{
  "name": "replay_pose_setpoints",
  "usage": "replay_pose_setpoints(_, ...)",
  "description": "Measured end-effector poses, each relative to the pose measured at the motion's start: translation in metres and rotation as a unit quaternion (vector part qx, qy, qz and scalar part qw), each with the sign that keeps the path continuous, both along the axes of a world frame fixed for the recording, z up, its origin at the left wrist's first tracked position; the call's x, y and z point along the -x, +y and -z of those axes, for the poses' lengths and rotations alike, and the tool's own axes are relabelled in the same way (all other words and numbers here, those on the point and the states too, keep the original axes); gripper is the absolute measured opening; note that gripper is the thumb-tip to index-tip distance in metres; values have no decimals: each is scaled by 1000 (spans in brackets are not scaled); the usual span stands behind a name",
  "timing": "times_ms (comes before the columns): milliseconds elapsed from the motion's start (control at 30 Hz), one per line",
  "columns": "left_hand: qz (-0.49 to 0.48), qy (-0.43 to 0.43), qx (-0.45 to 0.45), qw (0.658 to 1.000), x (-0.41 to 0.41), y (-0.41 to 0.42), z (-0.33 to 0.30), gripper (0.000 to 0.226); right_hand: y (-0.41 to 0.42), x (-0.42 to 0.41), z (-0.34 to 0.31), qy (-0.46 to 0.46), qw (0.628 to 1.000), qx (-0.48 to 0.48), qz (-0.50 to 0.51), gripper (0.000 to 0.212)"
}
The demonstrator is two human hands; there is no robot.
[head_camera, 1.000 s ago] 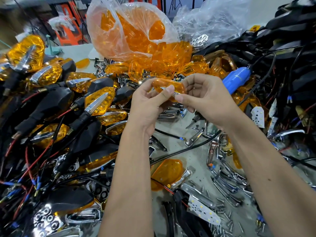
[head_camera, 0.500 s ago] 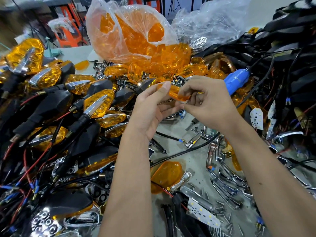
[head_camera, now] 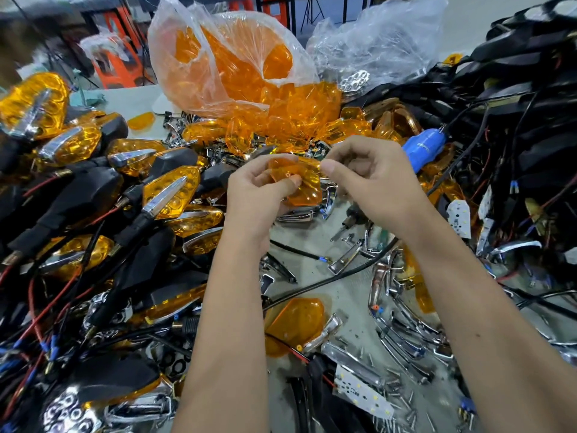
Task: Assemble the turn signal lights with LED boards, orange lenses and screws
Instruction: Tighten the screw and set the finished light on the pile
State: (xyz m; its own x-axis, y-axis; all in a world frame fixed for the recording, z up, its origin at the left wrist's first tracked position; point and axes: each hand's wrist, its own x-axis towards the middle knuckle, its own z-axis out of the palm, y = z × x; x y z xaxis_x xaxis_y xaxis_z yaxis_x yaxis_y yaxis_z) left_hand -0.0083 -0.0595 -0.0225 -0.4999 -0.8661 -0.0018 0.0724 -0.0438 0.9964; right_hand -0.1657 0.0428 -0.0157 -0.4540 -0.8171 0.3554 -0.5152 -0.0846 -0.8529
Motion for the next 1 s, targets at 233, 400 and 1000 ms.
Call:
replay_pose_setpoints(233, 98, -89, -2, 991, -1, 5, -2, 38, -2, 1, 4, 38, 992, -111, -55, 6)
replay_pose_setpoints(400, 141, -244, 97, 954, 5, 9, 2, 42, 0, 4, 1, 96, 981, -164, -45, 9)
replay_pose_setpoints(1000, 211, -232, 404, 859, 121, 100, -41, 8, 117, 70, -28, 176, 950, -172, 190, 11)
